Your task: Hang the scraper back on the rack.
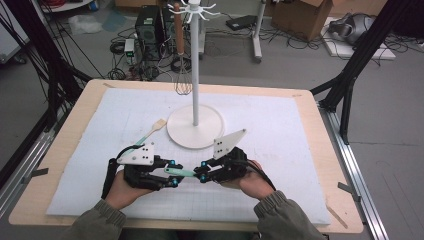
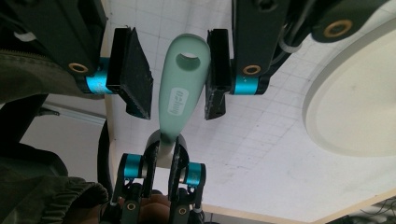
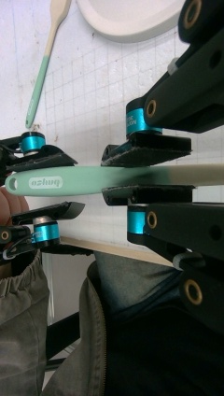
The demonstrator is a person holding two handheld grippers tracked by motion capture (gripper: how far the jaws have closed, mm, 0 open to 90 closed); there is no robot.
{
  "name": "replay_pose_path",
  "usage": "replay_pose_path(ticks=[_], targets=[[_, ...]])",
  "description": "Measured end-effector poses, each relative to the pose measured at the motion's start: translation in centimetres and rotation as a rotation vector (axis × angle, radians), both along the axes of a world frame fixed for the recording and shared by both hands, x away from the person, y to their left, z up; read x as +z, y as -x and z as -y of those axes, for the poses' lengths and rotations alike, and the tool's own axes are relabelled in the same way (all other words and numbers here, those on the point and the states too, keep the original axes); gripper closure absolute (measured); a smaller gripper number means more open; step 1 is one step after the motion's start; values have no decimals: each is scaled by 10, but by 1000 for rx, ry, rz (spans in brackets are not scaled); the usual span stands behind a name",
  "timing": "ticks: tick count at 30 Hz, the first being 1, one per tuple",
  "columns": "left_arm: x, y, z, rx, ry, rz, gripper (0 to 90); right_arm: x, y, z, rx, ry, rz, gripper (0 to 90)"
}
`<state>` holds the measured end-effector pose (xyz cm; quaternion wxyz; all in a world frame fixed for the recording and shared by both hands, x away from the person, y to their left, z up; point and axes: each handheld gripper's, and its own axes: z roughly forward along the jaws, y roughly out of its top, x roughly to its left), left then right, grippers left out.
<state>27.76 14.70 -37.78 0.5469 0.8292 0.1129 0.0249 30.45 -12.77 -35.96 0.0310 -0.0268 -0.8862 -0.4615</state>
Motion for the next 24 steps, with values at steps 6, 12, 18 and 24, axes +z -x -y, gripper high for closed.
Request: replay_pose_path(ticks=[6, 12, 18, 24], targets=[[0, 0, 0, -17, -2, -6, 687, 0, 0, -1, 13, 6, 3, 797], [0, 1, 1, -49, -11, -13, 737, -2, 1, -2, 24, 24, 12, 790], [-1, 2, 1, -40, -25, -7, 741, -5, -2, -3, 1, 27, -18, 659], [0, 2, 1, -47, -21, -8, 741, -10, -7, -5, 13, 35, -56, 638]])
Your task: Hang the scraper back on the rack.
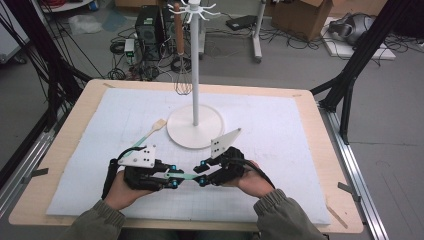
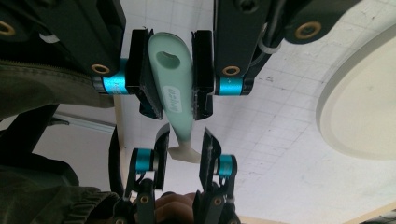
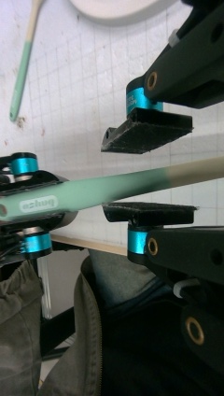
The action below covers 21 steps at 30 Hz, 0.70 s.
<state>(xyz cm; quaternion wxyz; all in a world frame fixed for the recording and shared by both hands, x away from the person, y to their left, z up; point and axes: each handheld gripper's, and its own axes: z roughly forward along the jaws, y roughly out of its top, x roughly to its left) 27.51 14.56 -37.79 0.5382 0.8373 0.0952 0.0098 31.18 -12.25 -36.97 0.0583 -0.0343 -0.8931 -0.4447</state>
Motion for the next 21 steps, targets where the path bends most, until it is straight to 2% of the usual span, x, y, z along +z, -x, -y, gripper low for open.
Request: replay_pose_path(ticks=[3, 8, 21], targets=[[0, 0, 0, -7, -9, 2, 741, -2, -1, -3, 17, 7, -17, 649], [0, 0, -1, -12, -10, -2, 740, -4, -2, -4, 53, -1, -64, 741], [-1, -4, -1, 17, -27, -25, 730, 3, 6, -6, 20, 33, 72, 767]])
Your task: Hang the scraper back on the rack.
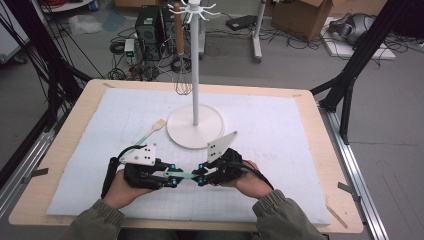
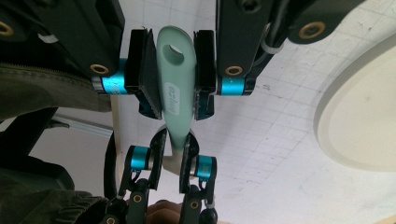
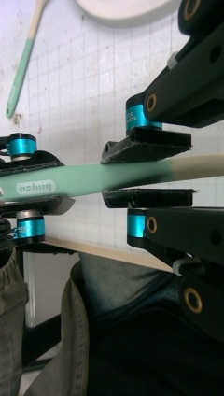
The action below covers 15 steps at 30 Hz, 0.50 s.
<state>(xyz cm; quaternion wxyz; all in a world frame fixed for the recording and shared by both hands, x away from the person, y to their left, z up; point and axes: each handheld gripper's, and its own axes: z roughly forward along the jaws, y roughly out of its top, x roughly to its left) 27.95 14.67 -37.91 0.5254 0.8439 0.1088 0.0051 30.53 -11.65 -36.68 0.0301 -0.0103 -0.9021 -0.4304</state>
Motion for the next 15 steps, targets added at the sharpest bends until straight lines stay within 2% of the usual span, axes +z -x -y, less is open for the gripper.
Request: replay_pose_path(ticks=[5, 7, 10, 15], targets=[[-1, 1, 1, 4, -21, -2, 741, 1, 3, -1, -4, 19, 39, 775], [-2, 1, 1, 0, -41, 6, 805, 3, 4, 0, -9, 19, 53, 821], [-2, 1, 2, -4, -36, 3, 815, 5, 4, 0, -8, 19, 67, 820], [0, 2, 2, -19, -64, 23, 820, 6, 7, -5, 9, 69, 104, 796]])
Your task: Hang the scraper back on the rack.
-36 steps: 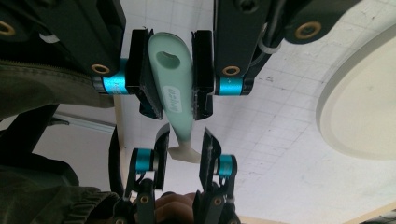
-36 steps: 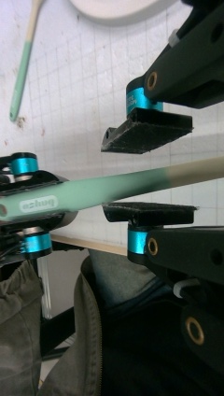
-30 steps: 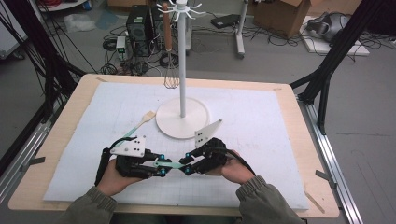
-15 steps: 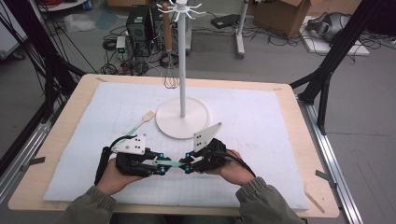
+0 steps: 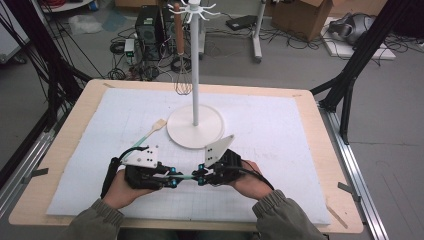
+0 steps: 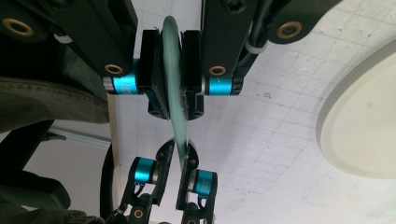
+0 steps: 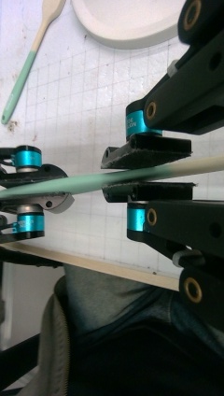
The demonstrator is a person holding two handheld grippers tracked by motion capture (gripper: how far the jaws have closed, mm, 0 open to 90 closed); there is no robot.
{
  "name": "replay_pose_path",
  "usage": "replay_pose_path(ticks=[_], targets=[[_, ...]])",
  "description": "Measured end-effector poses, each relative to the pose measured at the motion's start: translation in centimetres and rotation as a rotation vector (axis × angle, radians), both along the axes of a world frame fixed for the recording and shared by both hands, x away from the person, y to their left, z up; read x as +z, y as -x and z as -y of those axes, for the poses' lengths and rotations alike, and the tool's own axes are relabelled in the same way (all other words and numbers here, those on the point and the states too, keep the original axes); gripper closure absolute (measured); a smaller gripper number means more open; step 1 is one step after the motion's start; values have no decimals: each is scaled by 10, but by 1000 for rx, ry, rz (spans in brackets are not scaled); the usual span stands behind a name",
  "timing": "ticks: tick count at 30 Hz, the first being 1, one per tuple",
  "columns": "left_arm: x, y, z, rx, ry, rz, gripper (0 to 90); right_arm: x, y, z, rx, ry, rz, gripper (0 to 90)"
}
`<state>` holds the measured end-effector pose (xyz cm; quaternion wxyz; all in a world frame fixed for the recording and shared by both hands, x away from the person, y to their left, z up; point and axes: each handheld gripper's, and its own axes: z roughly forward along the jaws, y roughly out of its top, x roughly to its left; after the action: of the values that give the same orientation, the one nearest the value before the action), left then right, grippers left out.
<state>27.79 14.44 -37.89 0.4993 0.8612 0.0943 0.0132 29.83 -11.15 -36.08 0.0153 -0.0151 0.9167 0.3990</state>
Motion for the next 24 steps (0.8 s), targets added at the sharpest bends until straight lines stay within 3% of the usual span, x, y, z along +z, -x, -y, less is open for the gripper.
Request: replay_pose_path(ticks=[10, 14, 17, 21, 24], targets=[[-2, 1, -2, -6, 18, -7, 811, 0, 4, -5, 21, 39, 5, 839], [1, 0, -9, 49, 84, -15, 679, 3, 4, -3, 0, -3, 11, 844], [4, -1, -14, 73, 113, -20, 648, 6, 4, -1, -22, -49, 4, 843], [6, -2, -18, 77, 134, -20, 668, 5, 3, -2, -32, -69, 1, 843], [7, -2, -19, 57, 164, -36, 768, 5, 2, -4, -37, -85, -1, 843]])
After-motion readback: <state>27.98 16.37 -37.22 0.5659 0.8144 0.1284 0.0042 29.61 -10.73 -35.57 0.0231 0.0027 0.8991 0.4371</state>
